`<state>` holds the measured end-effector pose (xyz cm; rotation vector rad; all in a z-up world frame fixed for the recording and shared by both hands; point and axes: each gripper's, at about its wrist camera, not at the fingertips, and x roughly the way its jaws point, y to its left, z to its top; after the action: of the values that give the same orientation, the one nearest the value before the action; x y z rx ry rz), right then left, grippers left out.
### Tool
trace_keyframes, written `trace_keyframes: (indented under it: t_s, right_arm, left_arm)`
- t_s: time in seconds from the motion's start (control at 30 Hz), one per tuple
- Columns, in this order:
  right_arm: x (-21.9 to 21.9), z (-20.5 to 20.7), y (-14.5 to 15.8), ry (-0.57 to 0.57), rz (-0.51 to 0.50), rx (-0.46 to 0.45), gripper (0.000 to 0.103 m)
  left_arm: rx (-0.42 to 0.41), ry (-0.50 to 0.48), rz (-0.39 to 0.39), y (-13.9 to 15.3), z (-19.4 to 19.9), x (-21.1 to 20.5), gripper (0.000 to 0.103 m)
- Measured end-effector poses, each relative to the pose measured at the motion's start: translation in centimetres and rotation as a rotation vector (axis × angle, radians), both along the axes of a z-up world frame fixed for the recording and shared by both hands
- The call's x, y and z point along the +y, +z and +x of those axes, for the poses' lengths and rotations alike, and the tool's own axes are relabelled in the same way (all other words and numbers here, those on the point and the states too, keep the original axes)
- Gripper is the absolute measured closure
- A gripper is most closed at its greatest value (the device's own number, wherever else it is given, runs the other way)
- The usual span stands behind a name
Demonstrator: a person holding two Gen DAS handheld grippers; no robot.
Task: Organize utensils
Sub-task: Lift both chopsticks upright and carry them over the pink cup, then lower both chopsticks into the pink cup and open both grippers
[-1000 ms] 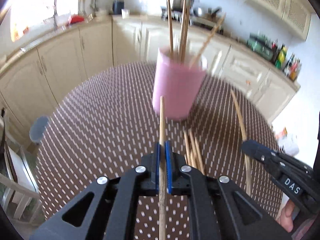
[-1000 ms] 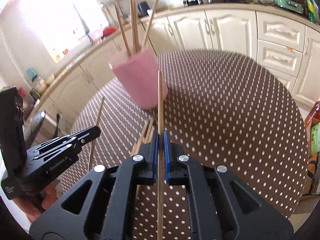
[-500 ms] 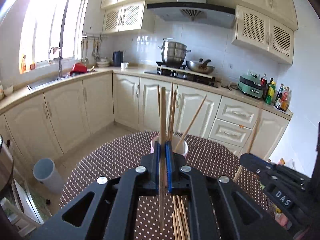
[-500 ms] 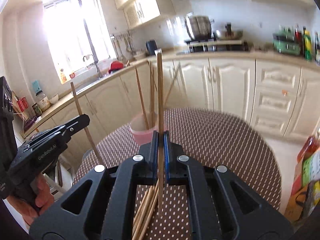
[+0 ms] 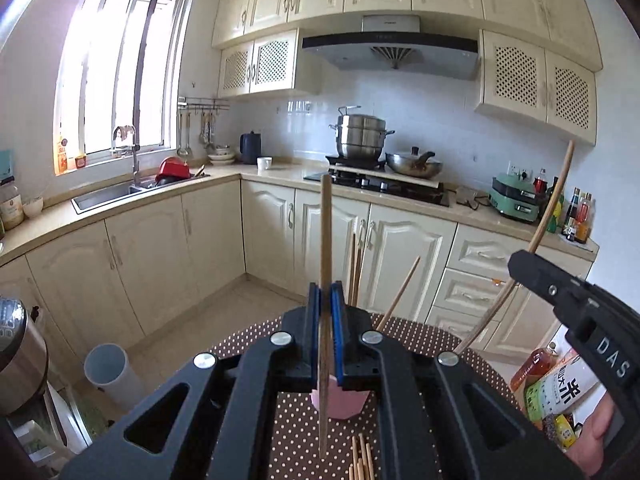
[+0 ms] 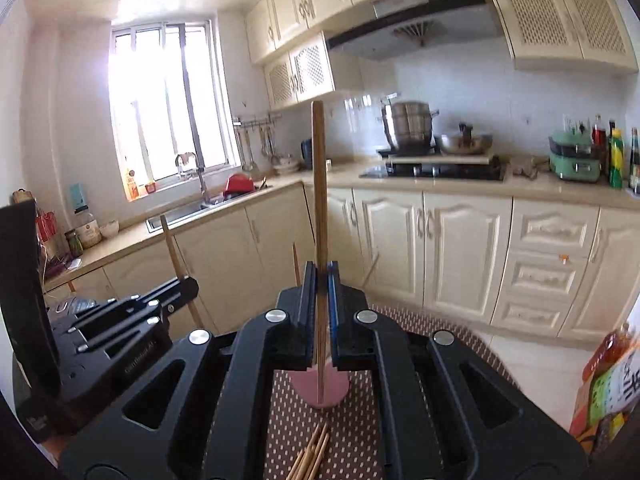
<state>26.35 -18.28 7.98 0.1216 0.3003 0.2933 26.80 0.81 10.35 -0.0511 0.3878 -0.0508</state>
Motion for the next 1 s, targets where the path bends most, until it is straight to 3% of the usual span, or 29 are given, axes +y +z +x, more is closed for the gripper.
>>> trace_keyframes:
  t_s: [0.27,0.5,0.7,1.0]
  right_arm:
    - [0.4,1.7,3.3,-0.007,-0.004,-0.064,0.097]
    - [0.7,5.0,2.9,-0.004,0.023,-0.048,0.097]
    - [1.7,8.4,1.2,0.009,0.024,-0.004,0.097]
    - [3.1,12.3,-2.6,0.032,-0.002,0.097,0.097]
  left_arm:
    - [-0.078,-0.006,-0.01,3.5,1.8,-0.2,0.096]
    - [-0.118,-0.013,-0.025,4.8,5.0,-0.6,0.096]
    - [-0.098,-0.03,-0.048,3.3,8.3,-0.6,0.096]
    - [-0.023,-0.04,-0.046,-1.3,12.5,-0.6,0.096]
